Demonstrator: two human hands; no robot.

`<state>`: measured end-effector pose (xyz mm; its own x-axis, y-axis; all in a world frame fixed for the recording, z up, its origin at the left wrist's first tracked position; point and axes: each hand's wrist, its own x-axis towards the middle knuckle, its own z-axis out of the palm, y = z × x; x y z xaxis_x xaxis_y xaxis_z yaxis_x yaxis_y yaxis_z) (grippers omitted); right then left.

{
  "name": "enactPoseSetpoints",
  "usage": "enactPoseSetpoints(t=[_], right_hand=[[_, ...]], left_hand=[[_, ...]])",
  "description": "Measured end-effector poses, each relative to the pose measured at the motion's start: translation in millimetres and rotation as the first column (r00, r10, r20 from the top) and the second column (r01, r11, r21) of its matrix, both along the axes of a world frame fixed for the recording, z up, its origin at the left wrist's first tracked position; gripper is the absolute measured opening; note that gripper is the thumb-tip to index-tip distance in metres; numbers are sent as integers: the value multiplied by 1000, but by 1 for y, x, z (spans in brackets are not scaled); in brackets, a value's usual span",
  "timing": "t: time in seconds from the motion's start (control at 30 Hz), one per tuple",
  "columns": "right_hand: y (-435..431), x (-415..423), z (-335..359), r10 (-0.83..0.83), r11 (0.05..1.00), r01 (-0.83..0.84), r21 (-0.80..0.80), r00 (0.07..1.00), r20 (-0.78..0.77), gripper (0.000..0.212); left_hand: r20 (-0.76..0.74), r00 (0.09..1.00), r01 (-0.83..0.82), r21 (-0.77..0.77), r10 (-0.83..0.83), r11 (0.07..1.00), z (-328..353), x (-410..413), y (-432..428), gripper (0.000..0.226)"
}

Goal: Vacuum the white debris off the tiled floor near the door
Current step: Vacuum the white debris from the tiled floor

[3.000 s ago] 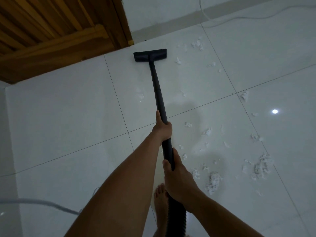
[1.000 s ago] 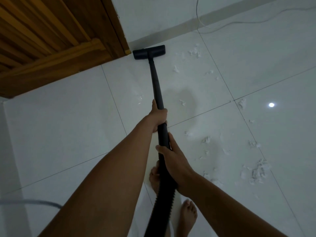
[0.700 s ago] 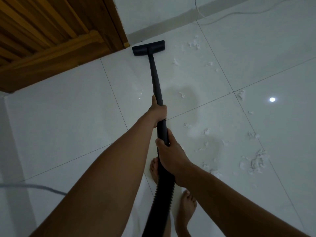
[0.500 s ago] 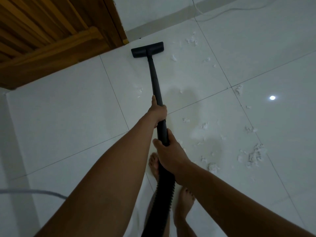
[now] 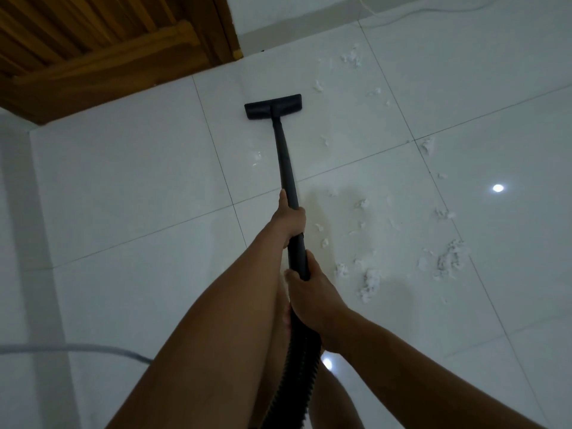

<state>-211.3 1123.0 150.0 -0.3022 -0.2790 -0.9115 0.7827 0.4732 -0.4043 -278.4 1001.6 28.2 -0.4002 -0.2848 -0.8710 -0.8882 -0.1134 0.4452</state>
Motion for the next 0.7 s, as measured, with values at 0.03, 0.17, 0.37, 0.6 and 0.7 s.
enactPoseSetpoints(t=[0.03, 0.17, 0.37, 0.6, 0.7], right_hand=[[7, 8, 1, 2, 1000, -2, 3, 1000, 8, 37], [30, 43, 5, -13, 1000, 13, 4, 998, 54, 46], [58, 99, 7, -15, 1000, 15, 1, 1000, 27, 47], [104, 174, 17, 98, 995, -98, 1, 990, -98, 58], [127, 205, 22, 122, 993, -121, 12, 979, -165, 56]], left_hand=[[0, 1000, -18, 15, 18, 1000, 1, 9, 7, 77], [-16, 994, -111, 93, 113, 989, 8, 44, 30, 77], [-16, 995, -97, 117, 99, 988, 14, 98, 58, 78], [3, 998, -61, 92, 61, 994, 10, 174, 98, 81], [4, 1000, -12, 50, 12, 999, 6, 209, 120, 81]])
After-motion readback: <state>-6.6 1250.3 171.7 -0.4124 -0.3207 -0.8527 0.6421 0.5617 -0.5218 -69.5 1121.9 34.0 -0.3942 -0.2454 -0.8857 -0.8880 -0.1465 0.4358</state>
